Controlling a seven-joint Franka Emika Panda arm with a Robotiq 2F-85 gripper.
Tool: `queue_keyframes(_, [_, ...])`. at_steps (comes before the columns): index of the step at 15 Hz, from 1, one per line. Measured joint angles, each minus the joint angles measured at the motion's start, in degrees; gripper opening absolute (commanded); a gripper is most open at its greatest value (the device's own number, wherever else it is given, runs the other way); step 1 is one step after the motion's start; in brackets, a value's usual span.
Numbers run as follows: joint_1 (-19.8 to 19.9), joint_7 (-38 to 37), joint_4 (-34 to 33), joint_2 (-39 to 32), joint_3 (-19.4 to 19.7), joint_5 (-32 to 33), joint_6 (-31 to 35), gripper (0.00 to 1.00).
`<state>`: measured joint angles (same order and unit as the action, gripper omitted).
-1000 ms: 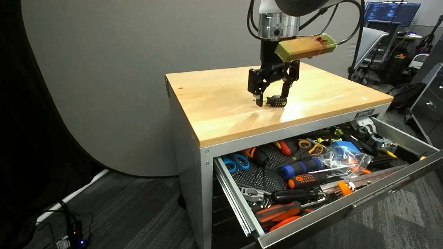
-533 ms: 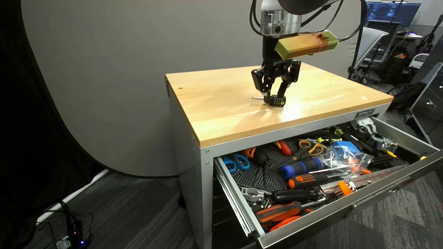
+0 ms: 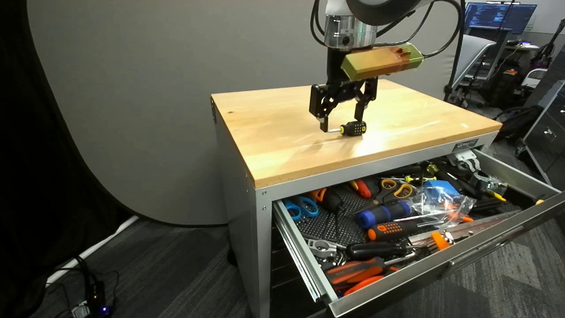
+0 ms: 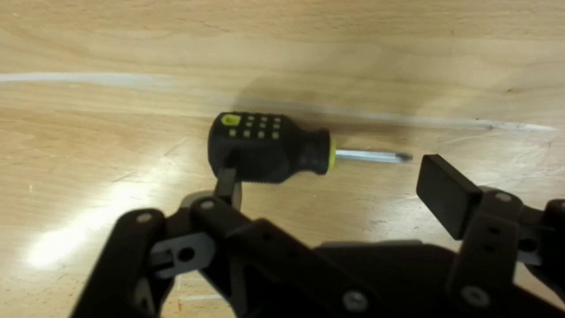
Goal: Put the screwdriver in the drawer and then close the drawer
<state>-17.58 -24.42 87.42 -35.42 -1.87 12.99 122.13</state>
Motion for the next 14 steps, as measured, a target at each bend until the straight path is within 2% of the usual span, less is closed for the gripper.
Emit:
queue_keyframes(6, [-2.41, -4.29, 0.31, -0.01, 1.57, 4.28, 3.57, 1.00])
queue_keyframes(12, [-3.56, -8.14, 0.68, -0.01, 2.72, 4.78, 3.05, 1.00])
queue_keyframes(13, [-3.55, -8.35, 0.79, -0.01, 2.96, 4.78, 2.73, 0.75])
queue_keyframes(14, [-3.54, -8.37, 0.88, -0.03, 3.18, 4.78, 2.24, 0.75])
